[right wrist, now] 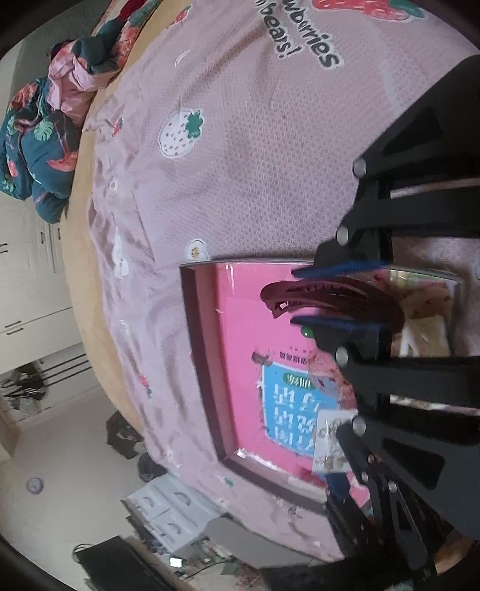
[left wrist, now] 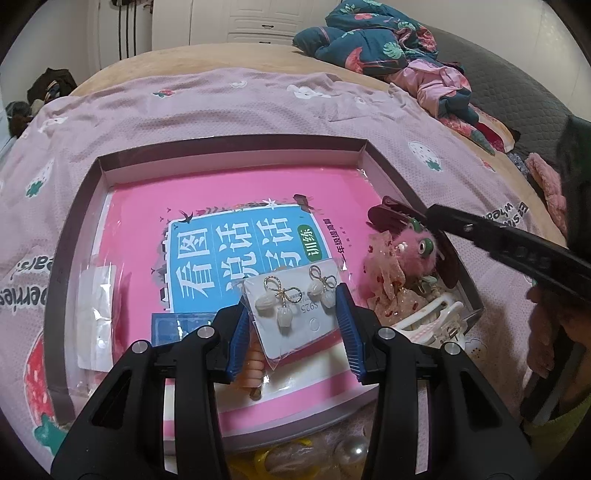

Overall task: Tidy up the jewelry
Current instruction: 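Lower both items into the tray and open both tools, then withdraw both tools from the tray toward the last accessories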

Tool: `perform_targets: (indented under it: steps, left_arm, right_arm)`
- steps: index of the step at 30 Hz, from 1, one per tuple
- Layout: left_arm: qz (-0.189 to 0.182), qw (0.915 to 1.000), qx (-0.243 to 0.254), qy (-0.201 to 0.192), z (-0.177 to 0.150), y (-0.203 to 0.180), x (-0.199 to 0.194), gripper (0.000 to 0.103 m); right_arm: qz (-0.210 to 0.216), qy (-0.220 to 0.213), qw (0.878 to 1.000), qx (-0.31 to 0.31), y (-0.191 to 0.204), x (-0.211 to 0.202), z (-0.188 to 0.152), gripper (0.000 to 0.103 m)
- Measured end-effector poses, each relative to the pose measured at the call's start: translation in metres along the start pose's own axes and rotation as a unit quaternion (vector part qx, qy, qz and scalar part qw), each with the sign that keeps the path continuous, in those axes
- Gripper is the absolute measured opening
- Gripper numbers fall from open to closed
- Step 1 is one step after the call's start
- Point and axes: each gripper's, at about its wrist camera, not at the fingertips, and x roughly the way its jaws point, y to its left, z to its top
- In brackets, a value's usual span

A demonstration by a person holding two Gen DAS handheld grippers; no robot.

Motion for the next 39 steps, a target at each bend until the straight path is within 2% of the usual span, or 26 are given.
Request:
perform_targets:
  steps: [3,5,6,11,16,19,20,22,25,39]
  left_arm:
    - [0.000,1.0000,0.000,-0.001,0.000,0.000,0.000,0.035]
    - [0.000,1.0000,0.000,-0.001,-0.001,0.000,-0.002,0.035]
    - [0.000,1.0000,0.000,-0.001,-0.001,0.000,-0.002,0.035]
    - [0.001,0.9999,-0.003,-0.010,0.001,0.001,-0.014,0.045]
    - [0.007,0.9994,-0.006,-0.032,0.006,0.002,-0.038,0.061]
    - [0.014,0.9987,-0.009,-0.048,0.007,0.003,-0.056,0.068]
    - [0.016,0.9983,-0.009,-0.054,0.008,0.003,-0.063,0.076]
    - [0.025,0.9973,-0.011,-0.068,0.008,0.004,-0.076,0.084]
    - [0.032,0.9959,-0.018,-0.083,0.009,0.007,-0.094,0.091]
    - [0.047,0.9888,-0.037,-0.137,-0.010,0.012,-0.161,0.093]
  right_arm:
    - [-0.002,-0.018,1.000,-0.001,0.000,-0.018,-0.002,0.034]
    - [-0.005,-0.029,1.000,0.000,0.000,-0.030,-0.003,0.049]
    - [-0.004,-0.032,0.999,0.002,0.000,-0.035,-0.004,0.052]
    - [-0.014,-0.056,0.998,0.000,0.000,-0.062,-0.009,0.072]
    - [-0.014,-0.077,0.997,-0.005,0.005,-0.084,-0.011,0.084]
    - [-0.013,-0.092,0.996,-0.006,0.008,-0.097,-0.012,0.087]
    - [-0.012,-0.095,0.995,-0.006,0.009,-0.101,-0.012,0.088]
    - [-0.007,-0.104,0.994,-0.008,0.011,-0.111,-0.012,0.090]
    - [-0.006,-0.117,0.993,-0.012,0.015,-0.125,-0.013,0.091]
    - [0.010,-0.163,0.986,-0.038,0.039,-0.183,-0.017,0.096]
